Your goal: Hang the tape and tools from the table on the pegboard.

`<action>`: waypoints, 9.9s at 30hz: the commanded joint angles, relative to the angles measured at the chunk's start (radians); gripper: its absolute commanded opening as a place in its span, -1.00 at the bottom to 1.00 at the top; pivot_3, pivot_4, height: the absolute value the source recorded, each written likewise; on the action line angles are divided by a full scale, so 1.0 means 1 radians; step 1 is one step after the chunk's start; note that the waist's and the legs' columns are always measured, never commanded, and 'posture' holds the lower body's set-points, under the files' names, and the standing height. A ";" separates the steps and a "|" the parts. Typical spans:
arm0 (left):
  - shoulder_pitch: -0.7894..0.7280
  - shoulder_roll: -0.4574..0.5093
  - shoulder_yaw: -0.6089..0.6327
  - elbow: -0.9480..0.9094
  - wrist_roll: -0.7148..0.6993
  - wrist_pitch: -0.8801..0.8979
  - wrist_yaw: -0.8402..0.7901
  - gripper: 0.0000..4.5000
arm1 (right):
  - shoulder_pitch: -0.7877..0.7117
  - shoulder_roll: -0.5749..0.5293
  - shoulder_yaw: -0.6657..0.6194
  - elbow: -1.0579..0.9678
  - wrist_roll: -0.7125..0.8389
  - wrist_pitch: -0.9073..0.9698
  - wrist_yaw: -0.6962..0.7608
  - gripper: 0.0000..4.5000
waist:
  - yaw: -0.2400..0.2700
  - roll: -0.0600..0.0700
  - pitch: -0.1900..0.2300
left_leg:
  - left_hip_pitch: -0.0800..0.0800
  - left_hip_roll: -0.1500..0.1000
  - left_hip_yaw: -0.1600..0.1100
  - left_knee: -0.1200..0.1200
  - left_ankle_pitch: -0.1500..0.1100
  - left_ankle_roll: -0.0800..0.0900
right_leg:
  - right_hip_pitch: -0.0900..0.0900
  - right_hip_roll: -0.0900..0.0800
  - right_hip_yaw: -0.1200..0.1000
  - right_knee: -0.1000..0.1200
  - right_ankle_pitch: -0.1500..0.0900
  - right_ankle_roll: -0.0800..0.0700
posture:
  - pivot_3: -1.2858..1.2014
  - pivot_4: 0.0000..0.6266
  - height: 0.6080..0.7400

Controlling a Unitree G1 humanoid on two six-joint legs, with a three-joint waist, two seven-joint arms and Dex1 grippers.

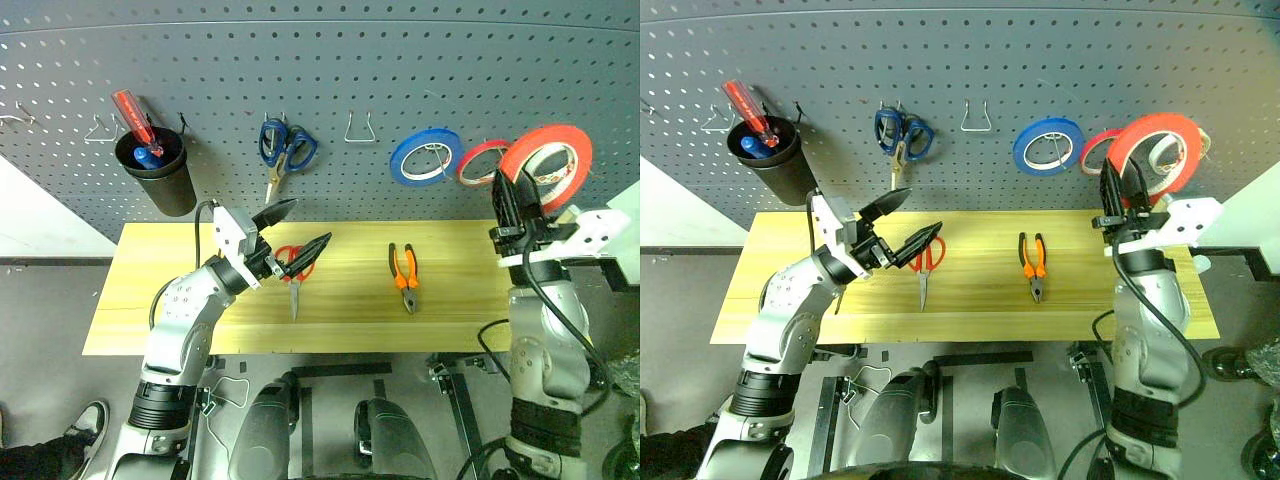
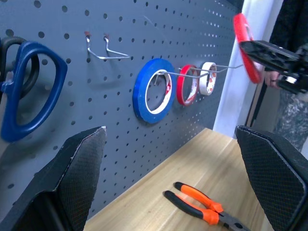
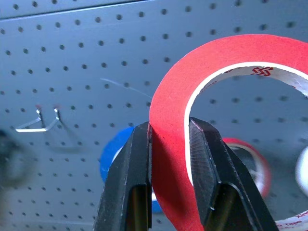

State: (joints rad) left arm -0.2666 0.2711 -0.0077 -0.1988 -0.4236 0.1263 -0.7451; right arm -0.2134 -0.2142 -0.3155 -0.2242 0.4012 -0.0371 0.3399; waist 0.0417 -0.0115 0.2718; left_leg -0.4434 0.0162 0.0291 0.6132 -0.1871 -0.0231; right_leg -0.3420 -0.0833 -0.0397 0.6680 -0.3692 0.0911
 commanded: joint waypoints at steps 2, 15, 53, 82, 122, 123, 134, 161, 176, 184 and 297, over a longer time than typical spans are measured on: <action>0.009 0.004 -0.009 -0.033 -0.005 -0.003 0.003 1.00 | -0.046 -0.015 0.003 0.035 -0.004 -0.049 0.011 -0.68 | 0.000 0.000 0.000 | 0.000 0.000 0.000 0.000 0.000 0.000 | 0.000 0.000 0.000 0.000 0.000 0.000 | 0.14 -0.42 0.61; 0.015 0.043 -0.041 -0.059 -0.003 0.077 0.005 1.00 | -0.120 -0.037 0.012 0.186 -0.049 -0.071 -0.014 -0.68 | 0.000 0.000 0.000 | 0.001 0.000 -0.001 0.002 0.001 -0.001 | 0.000 0.000 0.000 0.004 0.000 0.000 | 0.15 -0.41 0.61; 0.009 0.042 -0.047 -0.086 -0.019 0.096 0.009 1.00 | -0.341 -0.037 0.017 0.722 -0.071 -0.295 0.046 0.61 | -0.001 0.000 0.000 | 0.001 0.000 -0.002 0.012 0.002 -0.001 | -0.001 0.001 0.000 0.017 0.000 0.000 | 0.16 -0.35 0.61; 0.204 0.159 -0.098 -0.167 0.061 0.199 0.055 1.00 | 0.146 0.151 0.421 -0.168 -0.123 0.461 -0.192 0.98 | -0.003 0.001 0.000 | -0.001 0.006 -0.002 0.009 0.000 0.003 | -0.006 0.001 0.004 0.016 0.002 -0.004 | 0.13 -0.16 0.61; 0.299 0.184 -0.095 -0.302 0.038 0.315 0.098 1.00 | -0.238 0.245 0.220 0.329 -0.325 0.731 -0.490 0.98 | -0.006 0.002 0.025 | -0.013 0.007 0.003 0.000 0.000 0.003 | -0.023 0.001 0.008 0.014 0.000 -0.006 | 0.13 0.09 0.61; 0.299 0.184 -0.095 -0.301 0.038 0.315 0.097 1.00 | -0.238 0.244 0.222 0.326 -0.324 0.740 -0.481 0.98 | -0.006 0.003 0.025 | -0.014 0.007 0.003 0.000 0.000 0.003 | -0.023 0.001 0.008 0.014 0.000 -0.006 | 0.13 0.10 0.61; 0.300 0.183 -0.095 -0.310 0.035 0.323 0.101 1.00 | -0.234 0.229 0.216 0.308 -0.341 0.750 -0.468 0.98 | -0.006 0.002 0.035 | -0.017 0.007 0.003 0.000 0.000 0.003 | -0.027 0.001 0.008 0.015 0.000 -0.006 | 0.13 0.11 0.61; 0.297 0.180 -0.104 -0.323 0.037 0.326 0.108 1.00 | -0.262 0.185 0.220 0.374 -0.356 0.787 -0.441 0.98 | -0.005 0.001 0.046 | -0.017 0.007 0.004 0.000 0.000 0.002 | -0.027 0.002 0.008 0.014 0.000 -0.006 | 0.13 0.11 0.61; 0.294 0.180 -0.103 -0.328 0.033 0.329 0.111 1.00 | -0.269 0.177 0.219 0.377 -0.365 0.830 -0.449 0.98 | -0.005 0.001 0.048 | -0.017 0.007 0.004 -0.001 0.000 0.002 | -0.028 0.002 0.008 0.015 0.000 -0.006 | 0.13 0.12 0.61; 0.300 0.181 -0.099 -0.342 0.031 0.335 0.121 1.00 | -0.274 0.150 0.220 0.363 -0.308 0.924 -0.339 0.98 | -0.005 0.002 0.049 | -0.018 0.007 0.004 -0.001 0.000 0.002 | -0.028 0.002 0.008 0.015 0.000 -0.006 | 0.13 0.13 0.61; 0.215 -0.010 0.002 -0.363 -0.090 0.120 0.254 1.00 | -0.621 0.261 0.308 0.381 -0.186 0.001 -0.185 0.02 | -0.004 -0.003 0.058 | -0.019 0.007 0.001 0.002 0.007 -0.007 | -0.028 0.003 0.001 0.019 0.001 -0.004 | 0.14 0.03 0.61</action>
State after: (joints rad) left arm -0.0553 0.2563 -0.0054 -0.5193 -0.5095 0.2549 -0.4919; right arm -0.8242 0.0375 -0.0136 0.1932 0.2176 -0.0272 0.1517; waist 0.0372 -0.0146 0.3302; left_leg -0.4622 0.0230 0.0305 0.6154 -0.1799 -0.0297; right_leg -0.3705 -0.0808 -0.0390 0.6871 -0.3685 0.0868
